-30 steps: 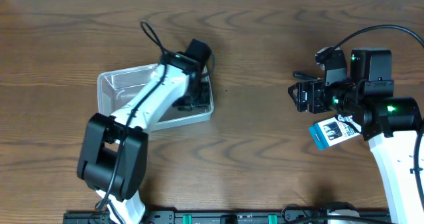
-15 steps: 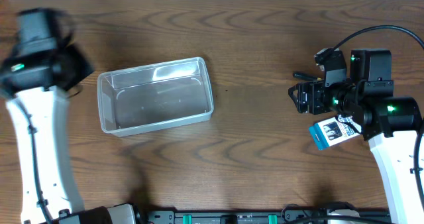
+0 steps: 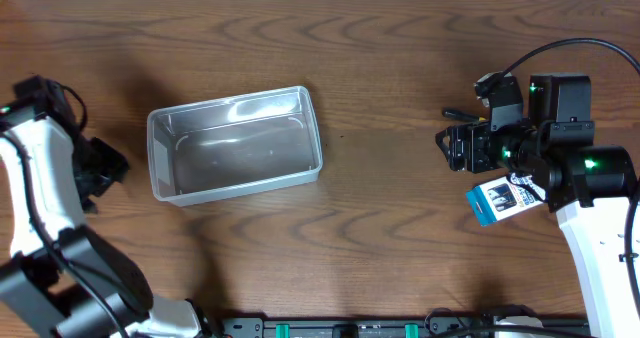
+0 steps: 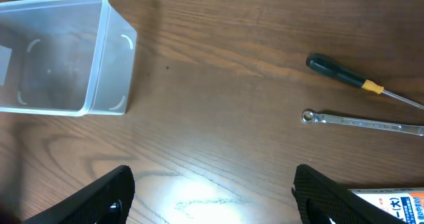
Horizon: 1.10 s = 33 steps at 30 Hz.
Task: Pack container
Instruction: 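Drag the clear container with the left gripper toward table center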
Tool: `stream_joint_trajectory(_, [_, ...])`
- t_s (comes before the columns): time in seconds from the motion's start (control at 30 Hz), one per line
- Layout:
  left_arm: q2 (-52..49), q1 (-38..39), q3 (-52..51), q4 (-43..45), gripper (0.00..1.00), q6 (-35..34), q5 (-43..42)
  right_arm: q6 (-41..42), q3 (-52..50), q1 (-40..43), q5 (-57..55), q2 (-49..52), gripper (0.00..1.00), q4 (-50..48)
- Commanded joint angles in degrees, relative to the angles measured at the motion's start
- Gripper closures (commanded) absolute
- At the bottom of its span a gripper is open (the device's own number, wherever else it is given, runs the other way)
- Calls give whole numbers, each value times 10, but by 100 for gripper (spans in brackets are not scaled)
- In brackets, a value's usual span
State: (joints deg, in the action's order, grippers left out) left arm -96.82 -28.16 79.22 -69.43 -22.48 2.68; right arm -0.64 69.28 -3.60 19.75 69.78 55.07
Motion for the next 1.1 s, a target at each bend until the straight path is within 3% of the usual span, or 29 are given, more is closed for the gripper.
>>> stream_joint_trajectory(0.0, [-23, 24, -15, 16, 45, 40, -42, -8, 11, 3, 6, -1, 20, 0])
stream_joint_trajectory(0.33, [-81, 106, -19, 77, 45, 73, -68, -8, 11, 3, 6, -1, 20, 1])
stream_joint_trajectory(0.83, [-82, 230, -19, 234, 44, 81, -113, -8, 11, 3, 6, -1, 20, 11])
stream_joint_trajectory(1.07, [-82, 290, -19, 268, 44, 81, -113, -7, 11, 3, -4, -1, 20, 8])
